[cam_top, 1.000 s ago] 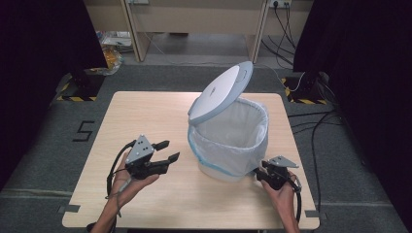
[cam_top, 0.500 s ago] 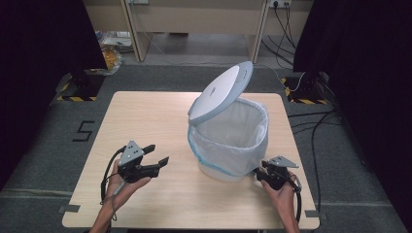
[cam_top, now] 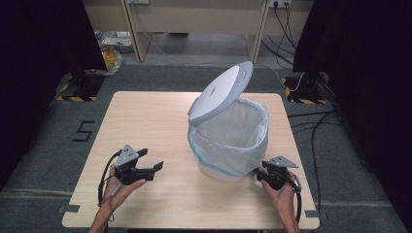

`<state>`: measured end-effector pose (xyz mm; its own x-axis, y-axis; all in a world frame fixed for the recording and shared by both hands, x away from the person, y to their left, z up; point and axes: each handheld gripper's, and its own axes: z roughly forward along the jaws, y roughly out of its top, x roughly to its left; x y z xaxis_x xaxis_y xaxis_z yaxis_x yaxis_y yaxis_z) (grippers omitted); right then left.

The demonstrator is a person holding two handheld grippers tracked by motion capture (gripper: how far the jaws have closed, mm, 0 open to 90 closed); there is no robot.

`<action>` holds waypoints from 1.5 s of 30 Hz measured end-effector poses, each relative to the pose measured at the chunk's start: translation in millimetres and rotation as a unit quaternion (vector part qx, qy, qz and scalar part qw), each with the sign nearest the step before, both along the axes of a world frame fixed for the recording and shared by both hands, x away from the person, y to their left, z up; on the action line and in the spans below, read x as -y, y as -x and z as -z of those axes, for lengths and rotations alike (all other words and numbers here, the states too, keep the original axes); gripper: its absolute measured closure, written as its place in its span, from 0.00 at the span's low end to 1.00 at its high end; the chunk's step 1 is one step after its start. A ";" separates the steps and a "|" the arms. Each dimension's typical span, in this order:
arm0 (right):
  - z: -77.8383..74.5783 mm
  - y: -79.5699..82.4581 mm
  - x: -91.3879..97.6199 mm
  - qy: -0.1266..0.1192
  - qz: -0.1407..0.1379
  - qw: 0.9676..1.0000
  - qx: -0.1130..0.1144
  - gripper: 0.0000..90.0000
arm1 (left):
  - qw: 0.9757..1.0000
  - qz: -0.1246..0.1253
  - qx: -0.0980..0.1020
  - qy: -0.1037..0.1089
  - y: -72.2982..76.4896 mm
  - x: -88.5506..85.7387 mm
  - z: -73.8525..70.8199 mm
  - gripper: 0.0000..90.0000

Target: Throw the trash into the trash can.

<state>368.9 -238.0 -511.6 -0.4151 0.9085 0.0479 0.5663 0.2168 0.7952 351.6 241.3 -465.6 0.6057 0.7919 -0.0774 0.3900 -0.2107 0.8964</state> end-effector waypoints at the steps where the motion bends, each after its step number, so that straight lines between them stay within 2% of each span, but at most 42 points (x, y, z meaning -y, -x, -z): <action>1: 0.0 0.0 0.0 0.001 0.000 1.000 0.000 0.61 | 1.000 0.002 -0.004 0.000 -0.7 -1.0 2.4 0.21; 7: 0.0 0.0 0.0 0.001 0.000 1.000 0.001 0.61 | 0.999 -0.008 -0.029 -0.018 -7.8 -6.6 20.2 0.21; 8: 0.0 0.0 0.0 0.001 0.000 1.000 0.000 0.61 | 0.999 -0.013 -0.036 -0.032 -10.2 -7.3 25.7 0.21; 22: 0.0 0.0 0.0 0.001 0.000 1.000 0.001 0.61 | 0.995 -0.033 -0.065 -0.062 -24.2 -14.1 43.4 0.22; 26: 0.0 0.0 0.0 0.001 0.000 1.000 0.001 0.61 | 0.995 -0.035 -0.070 -0.063 -25.2 -15.9 47.1 0.21; 29: -0.1 0.0 -0.1 0.001 0.000 1.000 0.001 0.61 | 0.993 -0.038 -0.083 -0.069 -27.3 -17.0 53.1 0.20; 32: 0.0 0.0 0.0 0.000 0.000 1.000 0.000 0.61 | 0.991 -0.039 -0.096 -0.087 -29.0 -16.5 57.8 0.19; 34: -0.1 0.0 -0.1 0.000 0.000 1.000 0.000 0.61 | 0.991 -0.041 -0.093 -0.089 -28.8 -16.4 57.8 0.19; 36: -0.1 -0.1 0.0 0.001 -0.001 1.000 0.001 0.61 | 0.989 -0.045 -0.100 -0.095 -29.7 -15.8 58.4 0.18; 38: -0.1 0.0 -0.2 0.003 -0.001 1.000 0.002 0.61 | 0.989 -0.046 -0.101 -0.097 -29.9 -16.1 58.4 0.16; 45: -0.2 0.0 -0.3 0.004 -0.002 1.000 0.003 0.61 | 0.989 -0.053 -0.101 -0.096 -30.2 -16.0 58.6 0.16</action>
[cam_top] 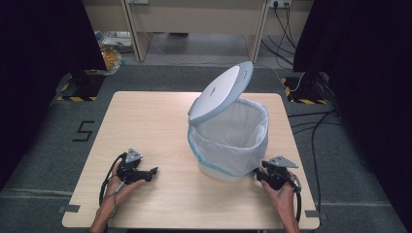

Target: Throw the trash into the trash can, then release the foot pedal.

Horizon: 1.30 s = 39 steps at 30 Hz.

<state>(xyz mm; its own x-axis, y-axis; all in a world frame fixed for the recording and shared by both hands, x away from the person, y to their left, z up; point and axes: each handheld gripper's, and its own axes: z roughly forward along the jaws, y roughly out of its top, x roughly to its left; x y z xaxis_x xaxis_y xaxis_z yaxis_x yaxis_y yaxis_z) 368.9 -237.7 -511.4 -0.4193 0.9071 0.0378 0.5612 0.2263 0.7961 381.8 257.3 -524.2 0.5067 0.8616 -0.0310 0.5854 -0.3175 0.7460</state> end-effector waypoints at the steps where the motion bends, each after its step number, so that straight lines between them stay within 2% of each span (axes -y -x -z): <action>1: 0.0 0.0 0.0 0.000 0.000 1.000 0.000 0.61 | 1.000 0.000 0.000 0.000 0.0 0.0 0.0 0.16; 25: -1.0 -0.4 -0.6 0.008 -0.003 1.000 0.001 0.60 | 1.000 -0.002 0.001 0.001 -0.1 -0.1 0.2 0.16; 33: -2.9 0.7 -3.4 0.027 -0.001 1.000 0.011 0.58 | 1.000 -0.001 0.001 0.002 -0.2 -0.1 0.2 0.16; 39: -4.5 1.4 -2.5 0.020 0.000 1.000 0.012 0.58 | 1.000 -0.001 0.001 0.002 -0.2 -0.1 0.2 0.16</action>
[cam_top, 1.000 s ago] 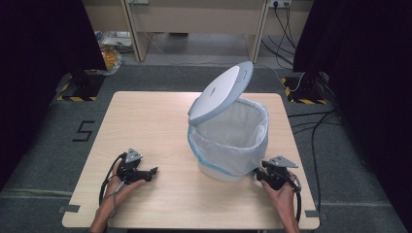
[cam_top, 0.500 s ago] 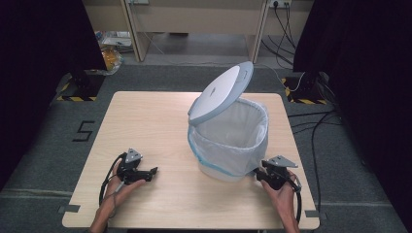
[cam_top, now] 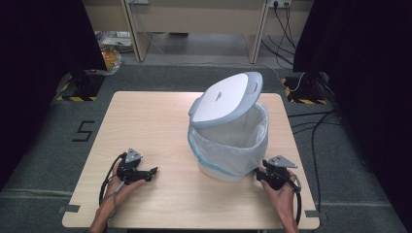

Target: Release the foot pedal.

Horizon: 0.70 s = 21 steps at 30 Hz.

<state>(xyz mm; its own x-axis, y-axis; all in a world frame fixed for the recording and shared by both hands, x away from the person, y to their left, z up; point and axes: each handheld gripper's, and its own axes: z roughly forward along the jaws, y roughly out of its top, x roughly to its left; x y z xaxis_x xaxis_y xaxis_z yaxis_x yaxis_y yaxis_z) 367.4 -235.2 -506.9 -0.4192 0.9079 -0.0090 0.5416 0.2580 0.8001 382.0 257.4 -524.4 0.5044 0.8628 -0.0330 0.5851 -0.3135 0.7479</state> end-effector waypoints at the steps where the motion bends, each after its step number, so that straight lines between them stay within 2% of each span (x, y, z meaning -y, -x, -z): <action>1: -0.5 0.2 -0.4 0.000 0.001 1.000 0.000 0.58 | 1.000 0.000 0.000 0.000 0.0 0.0 0.0 0.16; 18: -3.1 1.0 0.2 -0.001 0.005 1.000 0.008 0.55 | 1.000 -0.003 -0.001 -0.001 0.0 -0.3 -0.2 0.16; 20: -4.8 1.3 0.8 -0.006 0.007 1.000 0.010 0.53 | 1.000 -0.004 -0.001 -0.001 0.0 -0.3 -0.2 0.16; 21: -6.9 1.7 2.3 -0.016 0.007 1.000 0.016 0.53 | 1.000 -0.004 -0.001 -0.001 0.0 -0.3 -0.2 0.16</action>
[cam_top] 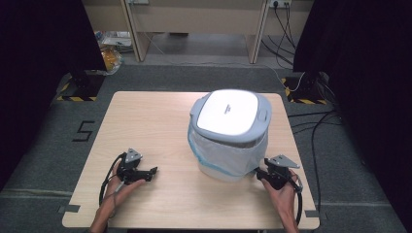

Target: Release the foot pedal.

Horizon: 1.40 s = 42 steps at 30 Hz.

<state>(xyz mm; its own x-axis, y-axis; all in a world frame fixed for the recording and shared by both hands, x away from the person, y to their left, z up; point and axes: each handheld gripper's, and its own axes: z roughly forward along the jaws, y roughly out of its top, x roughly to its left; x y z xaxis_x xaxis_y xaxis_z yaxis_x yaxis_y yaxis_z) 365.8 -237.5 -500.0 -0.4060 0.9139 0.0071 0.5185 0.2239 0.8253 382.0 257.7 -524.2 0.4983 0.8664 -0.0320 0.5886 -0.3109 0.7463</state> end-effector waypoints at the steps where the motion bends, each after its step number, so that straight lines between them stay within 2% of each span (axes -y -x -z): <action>1: 0.0 0.0 0.0 0.000 0.000 1.000 0.000 0.53 | 1.000 0.000 0.000 0.000 0.0 0.0 0.0 0.16; 8: -4.2 2.7 4.9 0.011 0.011 1.000 0.004 0.50 | 1.000 0.000 0.000 0.000 0.0 -0.1 0.0 0.16; 15: -9.7 9.2 17.8 -0.001 0.024 1.000 0.008 0.48 | 1.000 0.000 0.000 0.000 0.0 -0.1 0.0 0.17; 20: -9.3 16.1 25.5 -0.006 0.028 1.000 0.005 0.42 | 1.000 0.000 0.000 0.000 0.0 -0.1 -0.1 0.16; 24: -7.6 23.1 26.7 -0.010 0.031 0.999 -0.004 0.33 | 1.000 0.000 0.000 0.001 0.0 -0.2 -0.1 0.17; 30: -4.7 29.7 23.5 -0.009 0.018 1.000 -0.020 0.27 | 1.000 -0.002 0.000 0.002 0.0 -0.1 0.1 0.17; 37: 3.1 42.2 21.6 -0.004 0.007 0.999 -0.036 0.25 | 1.000 -0.001 0.000 0.000 0.1 -0.2 -0.1 0.17; 42: 10.8 49.7 18.4 0.011 -0.004 0.999 -0.051 0.24 | 1.000 -0.001 0.000 0.000 0.0 -0.2 -0.1 0.17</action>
<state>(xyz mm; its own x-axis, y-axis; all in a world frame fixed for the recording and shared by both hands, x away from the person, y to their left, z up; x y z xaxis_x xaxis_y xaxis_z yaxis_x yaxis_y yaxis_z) 316.1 -255.9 -510.9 -0.4108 0.9113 0.0286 0.5978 0.2455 0.7631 382.0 257.9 -524.2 0.4972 0.8670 -0.0329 0.5892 -0.3096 0.7463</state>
